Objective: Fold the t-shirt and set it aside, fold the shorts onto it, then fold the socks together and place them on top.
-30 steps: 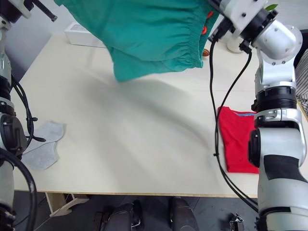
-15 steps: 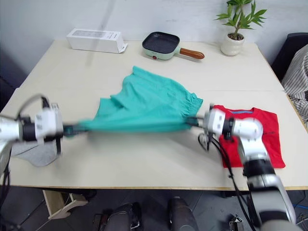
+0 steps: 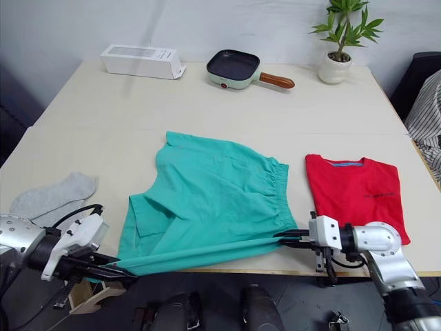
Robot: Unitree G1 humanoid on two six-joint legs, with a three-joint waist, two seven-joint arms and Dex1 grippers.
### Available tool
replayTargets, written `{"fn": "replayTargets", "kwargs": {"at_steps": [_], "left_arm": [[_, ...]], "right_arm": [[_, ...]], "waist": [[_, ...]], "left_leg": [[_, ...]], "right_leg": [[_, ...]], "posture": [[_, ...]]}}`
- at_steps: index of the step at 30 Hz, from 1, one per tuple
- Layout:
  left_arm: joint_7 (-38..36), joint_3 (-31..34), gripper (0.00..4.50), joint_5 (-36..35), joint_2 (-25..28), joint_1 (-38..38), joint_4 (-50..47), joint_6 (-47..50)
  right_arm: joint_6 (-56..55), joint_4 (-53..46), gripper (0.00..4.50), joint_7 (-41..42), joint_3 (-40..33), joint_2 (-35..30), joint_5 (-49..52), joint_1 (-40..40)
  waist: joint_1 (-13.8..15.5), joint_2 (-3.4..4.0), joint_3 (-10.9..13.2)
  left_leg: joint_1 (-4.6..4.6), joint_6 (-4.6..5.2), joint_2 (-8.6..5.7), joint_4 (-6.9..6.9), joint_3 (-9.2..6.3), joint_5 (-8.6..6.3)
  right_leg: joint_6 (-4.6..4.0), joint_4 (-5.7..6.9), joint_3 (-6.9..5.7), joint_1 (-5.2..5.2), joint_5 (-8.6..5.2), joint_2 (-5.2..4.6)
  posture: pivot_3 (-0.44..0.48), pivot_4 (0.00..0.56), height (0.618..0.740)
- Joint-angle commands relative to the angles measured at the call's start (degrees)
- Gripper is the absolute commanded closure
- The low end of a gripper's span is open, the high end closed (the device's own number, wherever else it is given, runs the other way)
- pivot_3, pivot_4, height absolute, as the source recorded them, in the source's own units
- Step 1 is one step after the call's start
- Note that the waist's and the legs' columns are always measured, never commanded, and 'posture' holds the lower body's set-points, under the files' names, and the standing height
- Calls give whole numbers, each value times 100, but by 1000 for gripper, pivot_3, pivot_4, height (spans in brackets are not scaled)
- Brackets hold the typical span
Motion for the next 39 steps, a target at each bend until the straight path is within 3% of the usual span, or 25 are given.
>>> {"fn": "replayTargets", "kwargs": {"at_steps": [1, 6, 10, 15, 19, 23, 27, 31, 36, 39], "left_arm": [[97, 32, 4477, 116, -121, -1210, 719, -197], [-165, -1161, 4477, 1055, -1001, -4060, 2507, -1035], [-142, -2070, 4477, 2486, -2200, -6508, 5250, -2654], [483, -2579, 4477, 3729, -3225, -8287, 8517, -4409], [1285, -2745, 4477, 4399, -3649, -8636, 9736, -5043], [1808, -2653, 4477, 4710, -3860, -8609, 10173, -5313], [2566, -2423, 4477, 4810, -3969, -8515, 10353, -5258], [2711, -2005, 3643, 4615, -3974, -8401, 10359, -5210], [2716, -1192, 1984, 4141, -3713, -8196, 10167, -5596], [1767, -769, 1944, 3707, -3470, -7849, 9914, -5738]], "right_arm": [[1381, -417, 4500, -534, -735, -289, 744, 143], [2925, -833, 4500, -1053, -1085, -385, 1408, -161], [3568, -443, 4500, -1496, -1176, -281, 1367, -858], [3818, 300, 4500, -2130, -893, 76, 799, -1852], [3544, 864, 4500, -2762, -701, 475, 87, -2511], [3312, 1192, 4500, -3181, -702, 784, -337, -2819], [3300, 997, 4500, -3174, -680, 1015, -401, -2740], [3104, 800, 3450, -3447, -896, 1120, -481, -2581], [2016, 800, 1642, -3624, -1504, 976, -641, -2437], [1630, 614, 568, -3215, -1799, 857, -409, -2276]], "waist": [[9, -1, 0], [137, 2, -4], [203, -2, -6], [171, -4, -6], [94, -5, -5], [89, -11, -1], [85, -13, 0], [87, -13, 0], [66, -14, 0], [28, -14, 0]], "left_leg": [[0, 0, -1, 3, -6, 2], [4, 10, -13, 5, -11, 8], [-26, 7, -21, 18, 0, 12], [-38, -5, -12, 26, 46, 13], [-43, -6, -8, 18, 80, 1], [-72, -16, 1, 28, 116, 6], [-67, -13, 2, 51, 125, 4], [-63, -8, 2, 70, 132, 1], [-57, -8, 3, 68, 154, 1], [-45, -10, 5, 61, 172, 0]], "right_leg": [[-2, 0, -3, 3, 1, 2], [2, -1, -7, 16, 9, 1], [15, -8, 1, -9, 22, 70], [33, -30, 5, -31, 25, 87], [42, -23, 26, -59, 22, 83], [41, 22, 57, -125, 21, 87], [42, 39, 79, -124, 21, 88], [43, 60, 118, -124, 22, 88], [44, 69, 121, -132, 22, 93], [44, 69, 122, -129, 22, 96]], "posture": [[0, 150, 740], [0, 150, 740], [0, 150, 740], [0, 150, 740], [0, 150, 740], [0, 150, 740], [0, 150, 740], [0, 150, 740], [0, 150, 740], [0, 150, 740]]}}
